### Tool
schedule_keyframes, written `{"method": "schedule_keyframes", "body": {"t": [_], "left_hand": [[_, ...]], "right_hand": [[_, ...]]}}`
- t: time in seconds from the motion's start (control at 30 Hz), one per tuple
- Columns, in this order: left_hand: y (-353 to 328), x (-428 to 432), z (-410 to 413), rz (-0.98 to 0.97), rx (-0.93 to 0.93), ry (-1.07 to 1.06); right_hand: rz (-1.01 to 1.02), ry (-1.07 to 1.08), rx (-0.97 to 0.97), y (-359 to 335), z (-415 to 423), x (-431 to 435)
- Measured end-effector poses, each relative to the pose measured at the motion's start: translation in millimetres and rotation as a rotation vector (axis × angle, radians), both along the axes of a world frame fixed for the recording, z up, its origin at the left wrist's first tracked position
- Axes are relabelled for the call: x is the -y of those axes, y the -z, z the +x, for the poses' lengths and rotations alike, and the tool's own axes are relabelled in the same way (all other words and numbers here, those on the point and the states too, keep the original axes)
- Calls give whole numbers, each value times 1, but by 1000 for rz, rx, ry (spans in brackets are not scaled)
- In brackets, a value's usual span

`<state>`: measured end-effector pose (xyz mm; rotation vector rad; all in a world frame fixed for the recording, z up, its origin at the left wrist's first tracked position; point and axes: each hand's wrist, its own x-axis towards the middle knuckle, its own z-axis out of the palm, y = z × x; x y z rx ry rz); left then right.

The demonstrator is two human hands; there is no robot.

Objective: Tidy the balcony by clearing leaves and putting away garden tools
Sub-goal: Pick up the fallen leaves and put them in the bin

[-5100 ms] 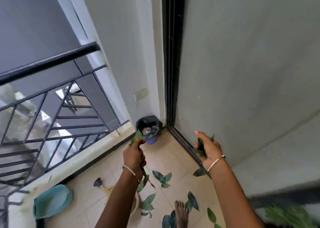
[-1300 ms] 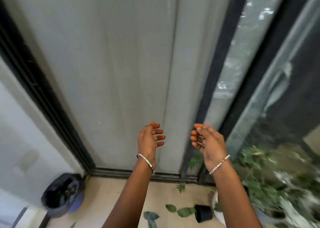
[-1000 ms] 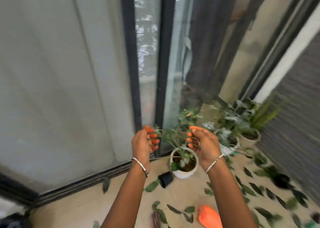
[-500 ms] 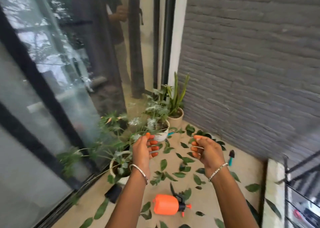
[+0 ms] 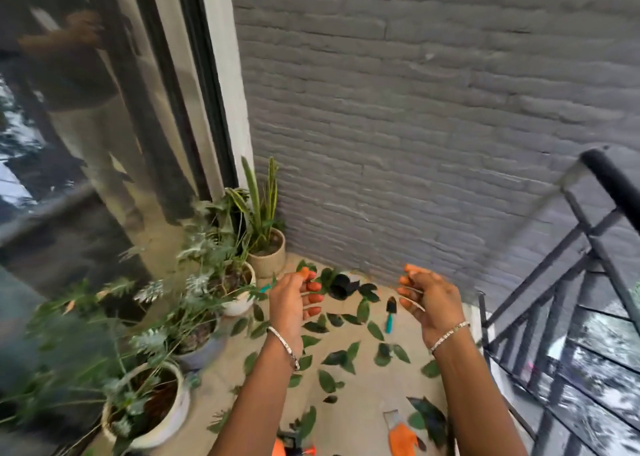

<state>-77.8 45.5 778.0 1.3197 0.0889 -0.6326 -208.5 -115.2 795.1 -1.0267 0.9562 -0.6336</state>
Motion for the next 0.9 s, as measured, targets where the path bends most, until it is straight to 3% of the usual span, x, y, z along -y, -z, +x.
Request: {"method": "schedule_keyframes", "body": {"t": [0.33, 0.73, 0.9], "left_hand": [[57, 125, 66, 97, -70, 97], [127, 307, 230, 234, -169, 90], [196, 360, 274, 354, -128, 152]], "right_hand": [[110, 127, -51, 59, 40, 112], [142, 140, -255, 128, 193, 311], [147, 123, -345, 195, 236, 362]]}}
